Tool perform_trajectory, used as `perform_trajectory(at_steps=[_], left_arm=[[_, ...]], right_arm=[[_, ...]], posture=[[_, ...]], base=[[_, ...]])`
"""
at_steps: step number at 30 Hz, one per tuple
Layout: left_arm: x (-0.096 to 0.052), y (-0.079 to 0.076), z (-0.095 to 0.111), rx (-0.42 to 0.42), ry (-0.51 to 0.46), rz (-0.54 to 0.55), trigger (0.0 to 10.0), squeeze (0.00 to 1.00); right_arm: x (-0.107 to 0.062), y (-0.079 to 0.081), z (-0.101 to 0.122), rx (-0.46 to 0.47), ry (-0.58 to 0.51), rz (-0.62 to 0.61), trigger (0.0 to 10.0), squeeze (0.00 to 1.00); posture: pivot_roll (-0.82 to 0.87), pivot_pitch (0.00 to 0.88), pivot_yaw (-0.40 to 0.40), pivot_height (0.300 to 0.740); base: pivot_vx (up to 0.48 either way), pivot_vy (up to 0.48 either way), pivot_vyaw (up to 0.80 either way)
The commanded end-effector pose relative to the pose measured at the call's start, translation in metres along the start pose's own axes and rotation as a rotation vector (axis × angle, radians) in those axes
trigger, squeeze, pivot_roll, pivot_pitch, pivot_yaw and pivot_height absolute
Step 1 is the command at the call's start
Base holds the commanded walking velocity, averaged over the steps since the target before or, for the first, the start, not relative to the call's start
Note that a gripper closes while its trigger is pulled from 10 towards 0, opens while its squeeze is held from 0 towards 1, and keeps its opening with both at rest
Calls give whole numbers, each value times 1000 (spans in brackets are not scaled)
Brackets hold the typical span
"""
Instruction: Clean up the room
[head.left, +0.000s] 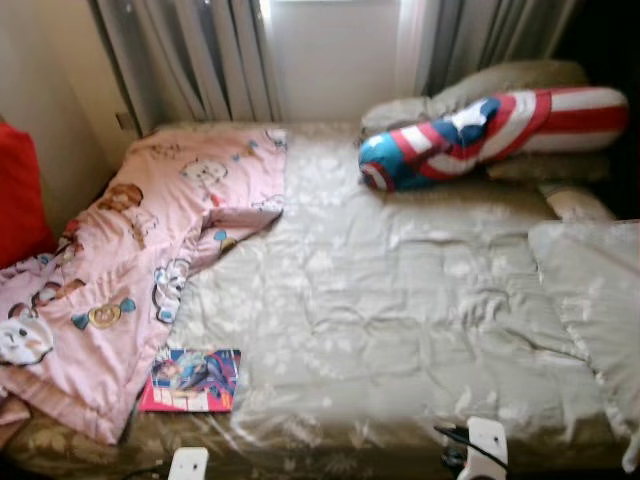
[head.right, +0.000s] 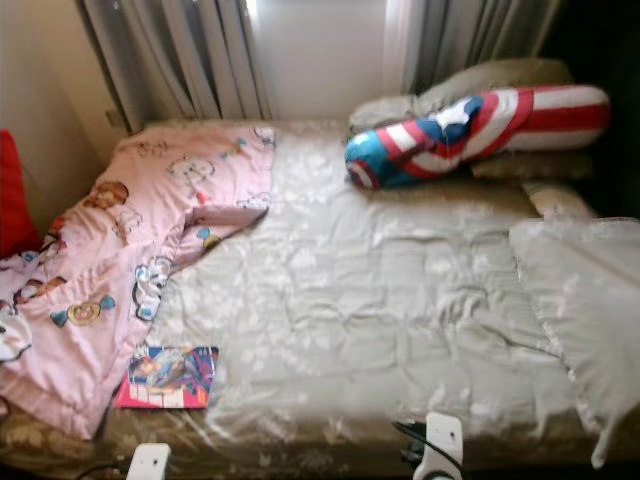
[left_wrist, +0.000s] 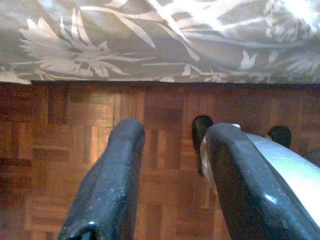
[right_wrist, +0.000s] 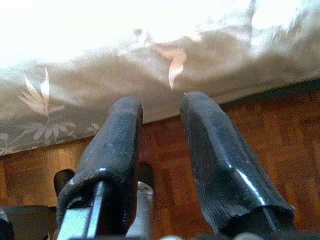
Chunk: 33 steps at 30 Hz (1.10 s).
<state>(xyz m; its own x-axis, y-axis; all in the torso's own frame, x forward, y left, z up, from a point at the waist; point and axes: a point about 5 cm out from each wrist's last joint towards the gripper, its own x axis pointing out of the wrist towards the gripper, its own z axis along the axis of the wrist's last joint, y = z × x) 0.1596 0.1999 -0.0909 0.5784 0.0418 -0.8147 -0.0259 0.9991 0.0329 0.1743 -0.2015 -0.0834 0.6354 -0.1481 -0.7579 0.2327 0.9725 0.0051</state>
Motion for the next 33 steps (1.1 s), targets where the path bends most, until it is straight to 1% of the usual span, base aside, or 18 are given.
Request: perform_trajectory(at_steps=[1, 29, 33], left_arm=[[-1, 3, -2, 19, 7, 6, 10000, 0], [0, 4, 0, 14, 5, 11, 10000, 0], [0, 4, 0, 14, 4, 11, 10000, 0]], right_arm=[[0, 1, -2, 1, 9, 4, 10000, 0], [-1, 2, -3, 7, 14, 5, 10000, 0], [0, 3, -2, -9, 12, 10, 10000, 0]], posture=[[-23, 0, 5, 740], [-18, 0, 6, 740], [-17, 0, 6, 740]], base=[[0, 326, 0], [0, 330, 0], [0, 330, 0]])
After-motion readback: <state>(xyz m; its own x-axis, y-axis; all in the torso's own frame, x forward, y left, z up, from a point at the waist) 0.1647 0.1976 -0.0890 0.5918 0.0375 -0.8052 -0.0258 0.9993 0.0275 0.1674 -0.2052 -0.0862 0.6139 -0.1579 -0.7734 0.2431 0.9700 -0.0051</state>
